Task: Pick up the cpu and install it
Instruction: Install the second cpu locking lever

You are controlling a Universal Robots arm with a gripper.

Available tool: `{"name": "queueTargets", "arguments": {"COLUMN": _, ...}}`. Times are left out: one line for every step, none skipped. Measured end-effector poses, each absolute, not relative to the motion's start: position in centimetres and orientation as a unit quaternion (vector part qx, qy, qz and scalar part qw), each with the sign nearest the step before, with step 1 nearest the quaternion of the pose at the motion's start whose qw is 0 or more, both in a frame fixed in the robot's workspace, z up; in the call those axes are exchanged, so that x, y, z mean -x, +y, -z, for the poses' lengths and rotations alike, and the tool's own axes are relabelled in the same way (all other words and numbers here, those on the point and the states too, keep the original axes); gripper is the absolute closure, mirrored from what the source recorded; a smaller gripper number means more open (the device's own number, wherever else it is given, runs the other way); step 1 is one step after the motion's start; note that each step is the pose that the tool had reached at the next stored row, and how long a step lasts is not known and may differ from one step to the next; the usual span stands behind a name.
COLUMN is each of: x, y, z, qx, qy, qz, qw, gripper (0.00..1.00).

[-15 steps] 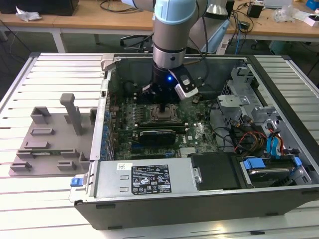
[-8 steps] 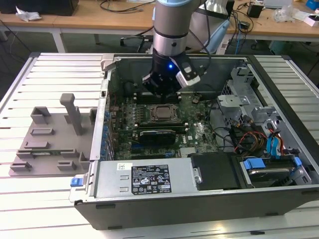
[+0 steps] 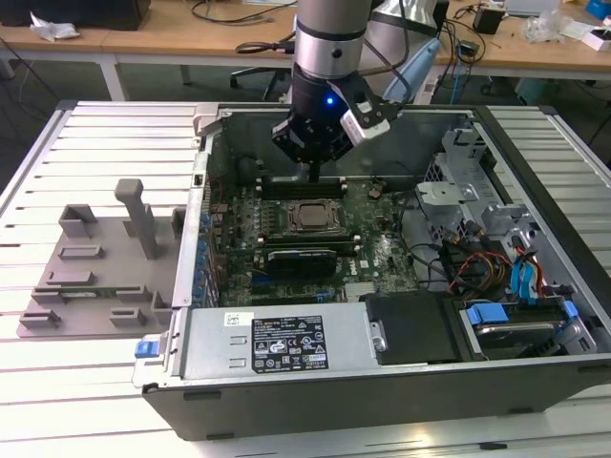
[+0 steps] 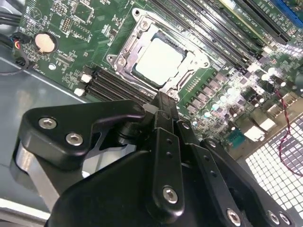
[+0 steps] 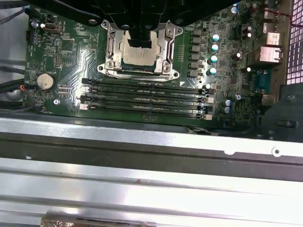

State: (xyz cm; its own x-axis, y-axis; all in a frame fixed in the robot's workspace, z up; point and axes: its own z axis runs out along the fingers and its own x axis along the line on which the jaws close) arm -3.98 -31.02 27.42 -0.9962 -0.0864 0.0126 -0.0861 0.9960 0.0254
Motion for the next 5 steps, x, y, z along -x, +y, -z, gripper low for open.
{"name": "queueTargets", "arguments": {"x": 3.98, "y": -31.03, "z": -27.43, "qx": -0.043, "qy": -0.999, "qz": 0.012, "qw": 0.007, "gripper": 0.89}}
{"name": "queueTargets", "arguments": {"x": 3.98, "y": -31.03, "z": -27.43, "qx": -0.043, "qy": -0.999, "qz": 0.012, "qw": 0.007, "gripper": 0.89}}
{"name": "queueTargets", "arguments": {"x": 3.98, "y": -31.03, "z": -27.43, "qx": -0.043, "qy": -0.999, "qz": 0.012, "qw": 0.007, "gripper": 0.89}}
{"name": "queueTargets", "arguments": {"x": 3.98, "y": -31.03, "z": -27.44, "qx": -0.043, "qy": -0.999, "qz": 0.012, "qw": 0.007, "gripper": 0.89}}
{"name": "queueTargets", "arguments": {"x": 3.98, "y": -31.03, "z": -27.44, "qx": -0.043, "qy": -0.999, "qz": 0.012, "qw": 0.007, "gripper": 0.89}}
